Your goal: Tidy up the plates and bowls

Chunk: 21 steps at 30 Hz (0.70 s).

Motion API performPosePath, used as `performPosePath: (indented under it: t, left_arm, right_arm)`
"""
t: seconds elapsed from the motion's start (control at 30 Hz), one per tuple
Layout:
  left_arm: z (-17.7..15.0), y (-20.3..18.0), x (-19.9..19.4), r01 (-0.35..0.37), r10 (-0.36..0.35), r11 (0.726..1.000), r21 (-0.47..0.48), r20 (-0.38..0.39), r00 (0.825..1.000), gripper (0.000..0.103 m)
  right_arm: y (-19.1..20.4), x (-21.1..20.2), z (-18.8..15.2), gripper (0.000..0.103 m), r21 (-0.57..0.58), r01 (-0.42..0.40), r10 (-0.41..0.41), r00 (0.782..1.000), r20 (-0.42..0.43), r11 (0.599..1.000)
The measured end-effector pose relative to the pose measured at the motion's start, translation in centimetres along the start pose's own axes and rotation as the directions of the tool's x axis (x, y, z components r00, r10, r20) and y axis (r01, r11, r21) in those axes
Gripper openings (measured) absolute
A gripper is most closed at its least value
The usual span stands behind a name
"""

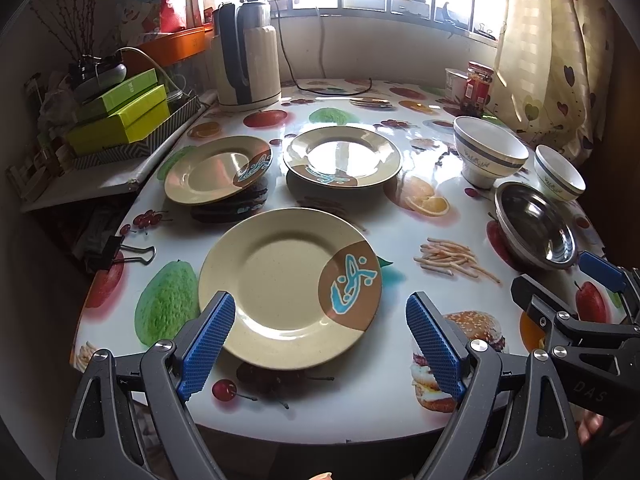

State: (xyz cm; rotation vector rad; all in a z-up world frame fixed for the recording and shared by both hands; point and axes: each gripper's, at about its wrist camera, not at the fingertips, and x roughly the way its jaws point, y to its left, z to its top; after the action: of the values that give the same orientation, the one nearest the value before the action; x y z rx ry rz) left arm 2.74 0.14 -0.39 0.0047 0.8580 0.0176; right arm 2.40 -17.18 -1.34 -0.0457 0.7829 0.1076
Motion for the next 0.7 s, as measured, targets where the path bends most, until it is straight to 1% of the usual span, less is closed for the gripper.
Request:
performPosePath:
  t: [0.2, 0.3, 0.4, 0.53, 0.6, 0.67, 0.7]
  left_arm:
    - [0.2, 0.5, 0.3, 0.004, -0.004, 1.000, -0.013, 0.002, 1.000, 0.088]
    - [0.8, 1.9, 0.6, 0.007, -0.007, 0.999, -0.038, 0.002, 1.000, 0.088]
    - [1.6, 3.9, 0.8, -0.004, 0.004, 0.997, -0.072, 0.009, 1.000, 0.088]
    - [2.9, 7.1, 1.0, -0.027, 0.031, 0.993, -0.111, 0.029, 0.999, 0.088]
    - [3.4, 9.1, 1.4, -0.014, 0.019, 0.990, -0.143, 0.030, 0.999, 0.088]
    - [4.0, 10.8, 1.9, -0.005, 0.009, 0.985, -0.173, 0.021, 1.000, 0.088]
    - [4.2, 11.5, 2.0, 0.002, 0.003, 0.984, -0.179, 0.029, 1.000, 0.088]
  right_arm:
    - [-0.1, 0.4, 0.2, 0.103, -0.005, -0.001, 0.001, 1.000, -0.007, 1.000]
    - [0.3, 0.5, 1.0, 0.103, -0.026, -0.004, 0.004, 1.000, 0.002, 1.000]
    - [0.6, 0.6, 2.3, 0.103, -0.060, -0.025, 0.026, 1.000, 0.017, 0.998]
    - [1.4, 0.8, 4.6, 0.103, -0.089, -0.064, 0.068, 0.996, 0.049, 0.994]
    - [1.8, 1.3, 5.8, 0.103, -0.098, -0.117, 0.122, 0.991, 0.052, 0.988]
    - [2.3, 1.9, 7.0, 0.103, -0.089, -0.147, 0.151, 0.988, 0.043, 0.985]
    - [2.5, 2.3, 7.6, 0.103, -0.086, -0.170, 0.174, 0.984, 0.041, 0.982]
